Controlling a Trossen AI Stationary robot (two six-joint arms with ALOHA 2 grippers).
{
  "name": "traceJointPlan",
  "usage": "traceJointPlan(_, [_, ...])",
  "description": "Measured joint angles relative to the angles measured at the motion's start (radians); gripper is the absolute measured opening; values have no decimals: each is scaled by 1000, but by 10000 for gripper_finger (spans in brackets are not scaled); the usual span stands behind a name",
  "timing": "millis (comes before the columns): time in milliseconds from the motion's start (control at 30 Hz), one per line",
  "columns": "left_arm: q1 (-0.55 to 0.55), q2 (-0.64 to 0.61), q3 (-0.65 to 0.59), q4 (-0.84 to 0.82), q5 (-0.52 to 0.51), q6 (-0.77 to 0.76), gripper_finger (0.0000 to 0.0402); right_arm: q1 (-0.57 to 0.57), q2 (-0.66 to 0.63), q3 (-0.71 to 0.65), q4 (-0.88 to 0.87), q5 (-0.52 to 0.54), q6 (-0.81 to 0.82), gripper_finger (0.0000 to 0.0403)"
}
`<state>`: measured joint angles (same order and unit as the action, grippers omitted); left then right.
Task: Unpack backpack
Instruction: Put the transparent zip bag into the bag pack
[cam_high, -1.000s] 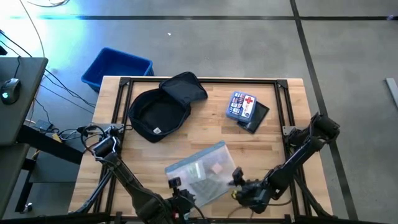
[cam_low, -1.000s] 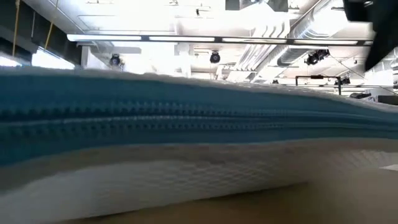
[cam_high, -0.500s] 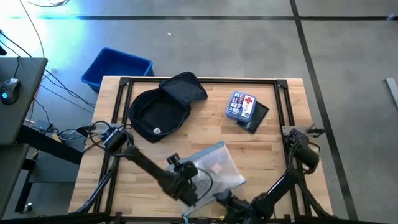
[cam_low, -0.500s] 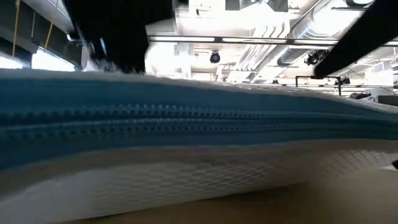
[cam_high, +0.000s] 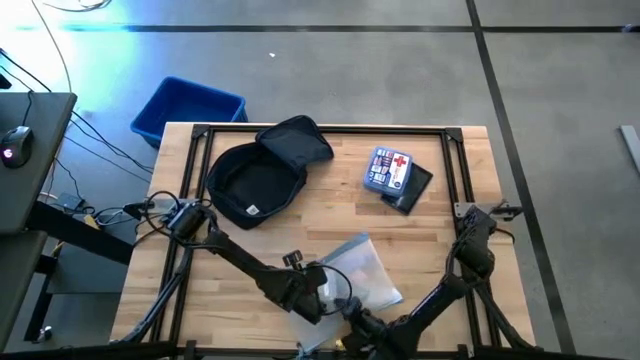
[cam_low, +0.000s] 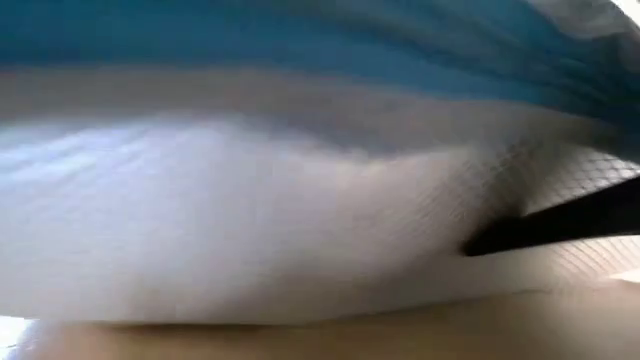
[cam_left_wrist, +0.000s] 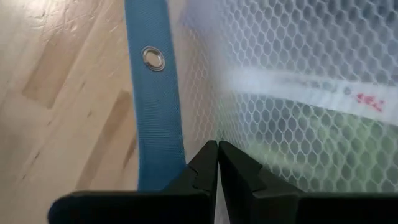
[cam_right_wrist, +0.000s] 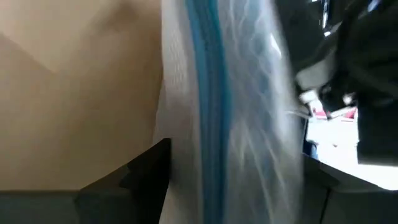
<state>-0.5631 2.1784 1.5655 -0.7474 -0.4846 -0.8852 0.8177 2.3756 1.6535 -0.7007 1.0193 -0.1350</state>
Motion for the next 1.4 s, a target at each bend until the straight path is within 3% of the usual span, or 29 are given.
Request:
traceJointPlan(233, [-15, -3, 2, 14, 1, 32, 0, -54, -3, 0, -33, -70, 50, 280])
traceJointPlan(333, [-22, -5, 2, -2, -5, 9, 0, -60, -3, 0, -36, -73, 63, 272])
traceJointPlan(433, [-30, -28, 3, -51, 5, -23, 0, -61, -3, -1, -36, -47, 86, 218])
traceJointPlan(533, [-44, -92, 4, -104, 4, -81, 0, -58, -6, -2, -52, -25, 112, 119])
traceJointPlan(600, [-62, -151, 5, -108, -41, -105, 0, -53, -18, -3, -90, -22, 129, 77])
traceJointPlan(833, [-165, -369, 8, -146, -388, -38, 0, 17, -104, -13, -373, 40, 455, 81])
traceJointPlan(933, [-155, -434, 8, -231, -453, -37, 0, 73, -157, -9, -527, 85, 671, 81])
traceJointPlan(1133, [14, -472, 5, -548, -277, -78, 24, 190, -205, -24, -789, 133, 1030, 81])
traceJointPlan(1233, [115, -472, -26, -644, -146, 6, 58, 228, -217, -21, -867, 140, 1186, 81])
traceJointPlan(1400, [245, -472, -130, -660, -3, 159, 118, 265, -217, -23, -868, 136, 1204, 81])
